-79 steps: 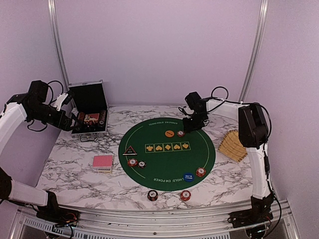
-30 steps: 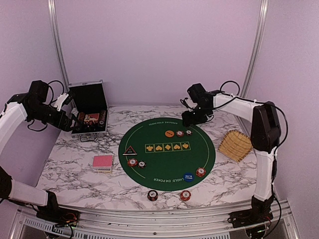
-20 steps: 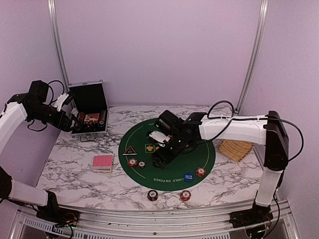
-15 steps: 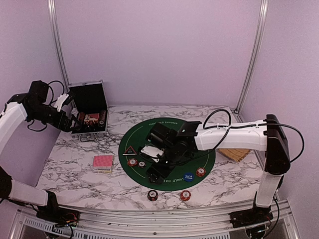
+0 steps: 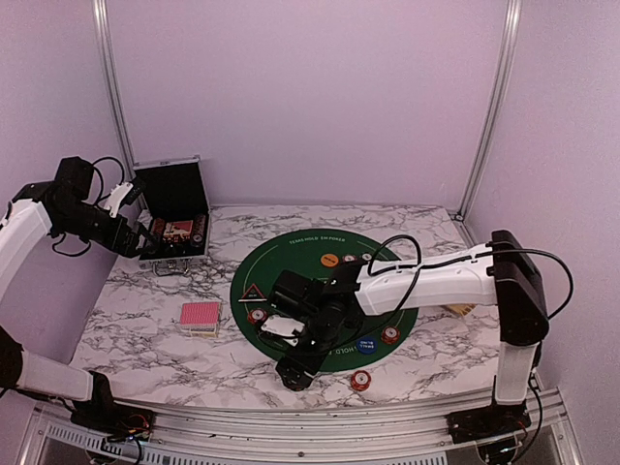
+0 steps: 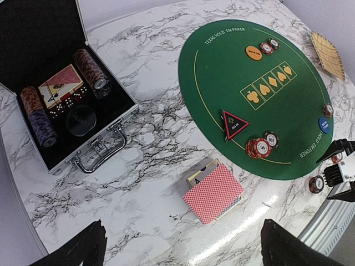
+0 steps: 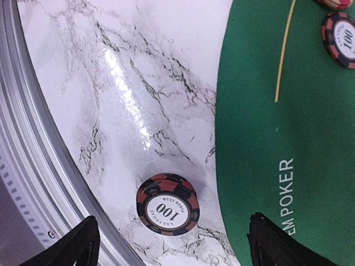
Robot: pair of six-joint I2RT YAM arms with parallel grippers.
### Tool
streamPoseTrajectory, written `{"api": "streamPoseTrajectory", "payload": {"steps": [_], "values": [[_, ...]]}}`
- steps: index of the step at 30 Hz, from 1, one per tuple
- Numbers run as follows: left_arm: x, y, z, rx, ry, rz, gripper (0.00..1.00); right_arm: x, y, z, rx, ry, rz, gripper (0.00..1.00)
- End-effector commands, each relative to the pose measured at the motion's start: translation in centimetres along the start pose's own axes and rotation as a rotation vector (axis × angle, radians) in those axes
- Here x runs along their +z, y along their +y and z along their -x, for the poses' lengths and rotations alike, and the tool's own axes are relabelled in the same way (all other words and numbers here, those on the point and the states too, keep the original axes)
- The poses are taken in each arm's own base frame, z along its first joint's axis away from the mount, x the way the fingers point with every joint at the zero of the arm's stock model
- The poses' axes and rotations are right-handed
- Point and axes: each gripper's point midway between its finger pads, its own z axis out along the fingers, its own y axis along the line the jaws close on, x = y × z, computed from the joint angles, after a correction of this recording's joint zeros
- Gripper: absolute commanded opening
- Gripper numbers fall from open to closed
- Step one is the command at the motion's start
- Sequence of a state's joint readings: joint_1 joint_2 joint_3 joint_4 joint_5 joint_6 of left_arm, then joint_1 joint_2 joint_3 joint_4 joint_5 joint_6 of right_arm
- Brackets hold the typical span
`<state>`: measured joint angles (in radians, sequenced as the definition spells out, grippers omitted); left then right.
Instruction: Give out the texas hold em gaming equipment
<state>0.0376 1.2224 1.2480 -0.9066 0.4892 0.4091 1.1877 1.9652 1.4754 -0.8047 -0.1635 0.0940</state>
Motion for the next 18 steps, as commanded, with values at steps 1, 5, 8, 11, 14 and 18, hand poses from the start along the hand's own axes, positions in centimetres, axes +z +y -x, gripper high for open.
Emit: {"api": "streamPoseTrajectory", "payload": {"steps": [1, 5, 8, 11, 14, 18], "values": [[-0.7, -0.6, -0.2, 0.000, 0.001, -0.013, 0.99, 0.7, 0.9, 0.1, -0.039, 0.012, 0.021, 0.89], [-0.6, -0.7, -0.1, 0.000, 0.001, -0.018, 0.99, 1.6, 0.8, -0.3, -0.039, 0.033, 0.022, 0.86], [-0.6, -0.5, -0.2, 0.002, 0.006, -0.013, 0.99, 2.0, 0.9, -0.4, -0.041, 0.038, 0.025, 0.84], [-0.6, -0.6, -0.3, 0.004, 0.010, -0.014, 0.99, 2.2, 0.8, -0.5, -0.042, 0.042, 0.023, 0.81], [-0.6, -0.6, -0.4, 0.006, 0.012, -0.014, 0.99, 2.5, 0.8, -0.5, -0.043, 0.044, 0.023, 0.78], [-0.7, -0.5, -0.4, 0.007, 0.013, -0.010, 0.99, 2.8, 0.8, -0.5, -0.044, 0.049, 0.024, 0.76]]}}
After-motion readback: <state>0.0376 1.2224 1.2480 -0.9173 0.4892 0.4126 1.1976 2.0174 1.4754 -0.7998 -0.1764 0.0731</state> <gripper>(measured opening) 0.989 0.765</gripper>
